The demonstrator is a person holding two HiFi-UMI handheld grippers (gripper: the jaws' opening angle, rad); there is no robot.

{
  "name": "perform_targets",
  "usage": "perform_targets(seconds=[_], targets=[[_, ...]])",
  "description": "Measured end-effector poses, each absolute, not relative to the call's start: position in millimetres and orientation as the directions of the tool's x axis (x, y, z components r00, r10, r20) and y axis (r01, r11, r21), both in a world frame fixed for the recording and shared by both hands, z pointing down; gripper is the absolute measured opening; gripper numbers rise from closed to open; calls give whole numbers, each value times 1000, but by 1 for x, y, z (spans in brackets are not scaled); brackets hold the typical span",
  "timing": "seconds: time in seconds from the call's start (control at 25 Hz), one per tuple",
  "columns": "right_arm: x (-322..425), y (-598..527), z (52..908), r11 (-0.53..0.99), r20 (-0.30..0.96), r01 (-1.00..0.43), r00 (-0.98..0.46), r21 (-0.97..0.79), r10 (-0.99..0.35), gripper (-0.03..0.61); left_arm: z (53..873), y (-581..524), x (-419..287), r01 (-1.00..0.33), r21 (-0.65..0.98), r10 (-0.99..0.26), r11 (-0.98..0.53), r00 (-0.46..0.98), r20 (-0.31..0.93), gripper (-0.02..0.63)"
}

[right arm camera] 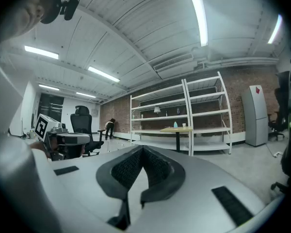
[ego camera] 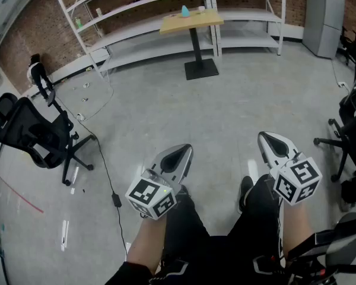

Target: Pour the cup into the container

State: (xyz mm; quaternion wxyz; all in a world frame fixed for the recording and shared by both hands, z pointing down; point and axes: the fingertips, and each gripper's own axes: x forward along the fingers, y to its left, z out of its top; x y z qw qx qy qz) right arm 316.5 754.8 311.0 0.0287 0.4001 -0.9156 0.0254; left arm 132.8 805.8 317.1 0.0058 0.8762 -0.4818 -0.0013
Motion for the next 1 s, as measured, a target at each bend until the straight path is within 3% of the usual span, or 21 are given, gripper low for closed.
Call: perform_targets(seconds=[1.0], targets=[[331, 733, 323, 671, 84, -740, -672, -49, -735, 2, 347, 781, 162, -828, 73, -826, -556, 560, 59, 2]])
